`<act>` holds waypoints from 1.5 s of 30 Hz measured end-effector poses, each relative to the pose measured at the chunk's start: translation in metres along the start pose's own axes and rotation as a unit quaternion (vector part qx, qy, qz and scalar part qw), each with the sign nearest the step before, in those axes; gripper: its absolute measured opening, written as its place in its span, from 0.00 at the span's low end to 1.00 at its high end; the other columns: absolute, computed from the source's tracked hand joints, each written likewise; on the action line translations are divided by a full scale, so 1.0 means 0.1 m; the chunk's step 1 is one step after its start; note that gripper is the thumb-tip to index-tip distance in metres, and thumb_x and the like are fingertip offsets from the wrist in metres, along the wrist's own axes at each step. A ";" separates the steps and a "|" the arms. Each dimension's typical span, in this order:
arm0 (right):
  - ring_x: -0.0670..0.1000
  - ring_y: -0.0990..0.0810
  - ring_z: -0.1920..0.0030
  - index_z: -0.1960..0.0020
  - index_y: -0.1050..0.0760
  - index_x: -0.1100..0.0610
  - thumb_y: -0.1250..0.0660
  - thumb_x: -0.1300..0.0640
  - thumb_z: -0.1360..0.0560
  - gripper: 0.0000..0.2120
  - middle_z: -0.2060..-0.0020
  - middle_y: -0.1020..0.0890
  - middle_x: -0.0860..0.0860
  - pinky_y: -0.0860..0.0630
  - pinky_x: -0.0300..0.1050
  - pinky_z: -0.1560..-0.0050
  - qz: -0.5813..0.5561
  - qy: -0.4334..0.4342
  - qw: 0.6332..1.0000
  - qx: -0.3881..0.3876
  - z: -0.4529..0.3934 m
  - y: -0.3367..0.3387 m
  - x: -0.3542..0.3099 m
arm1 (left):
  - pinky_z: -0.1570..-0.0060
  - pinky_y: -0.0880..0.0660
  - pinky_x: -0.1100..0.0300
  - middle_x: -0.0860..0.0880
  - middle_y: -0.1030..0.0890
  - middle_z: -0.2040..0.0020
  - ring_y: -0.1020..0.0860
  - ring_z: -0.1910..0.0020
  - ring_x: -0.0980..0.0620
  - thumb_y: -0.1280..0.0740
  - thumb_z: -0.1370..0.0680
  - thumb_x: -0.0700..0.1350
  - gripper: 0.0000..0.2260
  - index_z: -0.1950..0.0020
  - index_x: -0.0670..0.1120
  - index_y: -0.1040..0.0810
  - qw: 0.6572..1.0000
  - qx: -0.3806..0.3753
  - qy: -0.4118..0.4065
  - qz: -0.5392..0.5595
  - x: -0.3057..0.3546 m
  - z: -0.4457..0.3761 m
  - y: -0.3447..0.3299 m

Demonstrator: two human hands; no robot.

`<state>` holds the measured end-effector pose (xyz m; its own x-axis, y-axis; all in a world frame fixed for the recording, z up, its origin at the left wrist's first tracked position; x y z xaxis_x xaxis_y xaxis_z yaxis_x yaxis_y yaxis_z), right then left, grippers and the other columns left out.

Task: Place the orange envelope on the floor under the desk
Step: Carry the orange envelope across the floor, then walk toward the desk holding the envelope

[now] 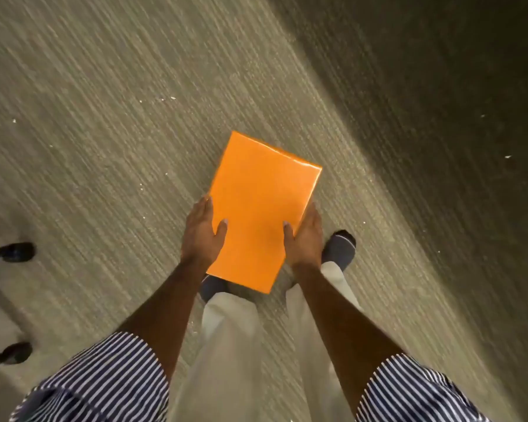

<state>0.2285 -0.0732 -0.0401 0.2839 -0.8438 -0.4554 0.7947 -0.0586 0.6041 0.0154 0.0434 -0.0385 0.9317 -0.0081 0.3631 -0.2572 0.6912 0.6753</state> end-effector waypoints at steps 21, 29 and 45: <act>0.61 0.18 0.43 0.33 0.29 0.59 0.22 0.56 0.32 0.31 0.40 0.18 0.59 0.21 0.63 0.42 -0.171 -0.192 0.966 -0.041 -0.68 -0.08 0.52 | 0.41 0.23 0.40 0.35 0.18 0.39 0.20 0.41 0.35 0.32 0.20 0.44 0.18 0.32 0.38 0.23 0.977 -0.064 0.123 0.160 -0.39 -0.44 -0.25; 0.58 0.17 0.46 0.31 0.31 0.59 0.22 0.61 0.30 0.31 0.41 0.18 0.58 0.18 0.59 0.48 -0.272 -0.168 0.947 -0.035 -0.80 1.22 0.18 | 0.41 0.22 0.41 0.37 0.17 0.40 0.19 0.41 0.37 0.31 0.20 0.44 0.17 0.33 0.39 0.22 0.986 -0.055 0.054 0.150 0.95 -0.40 0.47; 0.60 0.18 0.43 0.28 0.32 0.58 0.27 0.65 0.26 0.29 0.44 0.19 0.55 0.19 0.63 0.44 -0.335 -0.114 0.935 0.026 -0.66 4.63 -0.62 | 0.49 0.22 0.48 0.42 0.16 0.40 0.18 0.43 0.39 0.28 0.22 0.50 0.22 0.30 0.45 0.23 0.982 0.012 -0.014 0.186 4.08 -0.02 1.72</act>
<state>0.6143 -0.0126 0.2246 -0.3949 -0.6995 -0.5956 0.7240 -0.6360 0.2670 0.3515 0.1599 0.2243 0.7643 0.2217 0.6056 -0.5850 0.6335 0.5064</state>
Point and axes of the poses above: each hand's wrist, its own z-axis away from the middle knuckle, its own y-axis out of the back of the hand, x = y × z, the point moved 6 cm from there along -z, towards the middle knuckle
